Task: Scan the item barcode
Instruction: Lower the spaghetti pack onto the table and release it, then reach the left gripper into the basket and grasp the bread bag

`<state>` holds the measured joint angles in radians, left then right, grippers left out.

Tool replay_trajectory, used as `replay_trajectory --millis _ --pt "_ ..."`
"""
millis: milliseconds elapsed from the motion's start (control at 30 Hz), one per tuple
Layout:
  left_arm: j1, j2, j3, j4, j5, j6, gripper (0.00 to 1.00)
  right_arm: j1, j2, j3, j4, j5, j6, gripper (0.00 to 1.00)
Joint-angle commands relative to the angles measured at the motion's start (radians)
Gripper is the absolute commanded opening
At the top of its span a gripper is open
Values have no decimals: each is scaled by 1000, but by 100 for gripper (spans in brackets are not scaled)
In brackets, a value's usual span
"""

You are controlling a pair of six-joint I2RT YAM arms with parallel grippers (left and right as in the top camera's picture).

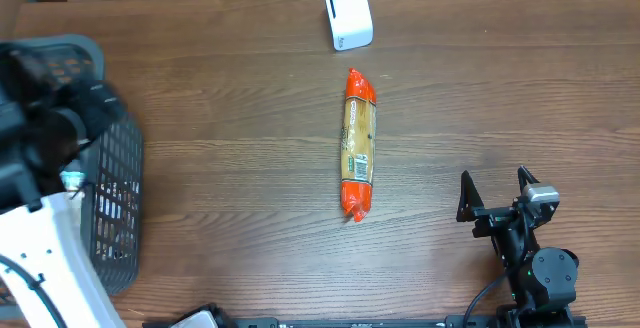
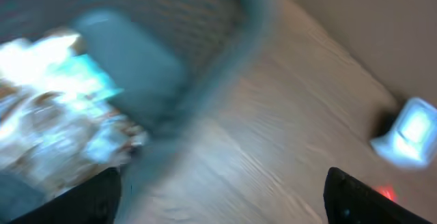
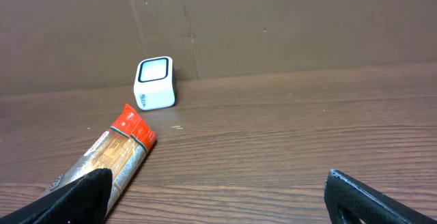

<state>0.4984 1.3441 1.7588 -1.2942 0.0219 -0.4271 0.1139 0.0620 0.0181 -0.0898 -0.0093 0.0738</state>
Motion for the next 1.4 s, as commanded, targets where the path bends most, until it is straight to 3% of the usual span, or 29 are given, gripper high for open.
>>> replay_trajectory --millis 0,100,267,467,633,900,1367 --pt "141 14 -63 -7 -7 -88 87 6 0 -10 6 11 -7 100" --pt "254 19 -164 18 -5 -125 85 6 0 -10 5 11 -7 100" --pt "389 19 -378 127 133 -130 85 6 0 -10 5 11 -7 100" --pt "493 19 -596 268 127 -124 85 6 0 -10 6 11 -7 100" --pt "503 19 -689 336 -5 -138 88 7 0 -10 5 11 -7 100" --pt "503 32 -775 440 -84 -138 91 7 0 -10 5 11 -7 100" --pt "502 187 -842 563 -137 -138 96 6 0 -10 5 11 -6 100"
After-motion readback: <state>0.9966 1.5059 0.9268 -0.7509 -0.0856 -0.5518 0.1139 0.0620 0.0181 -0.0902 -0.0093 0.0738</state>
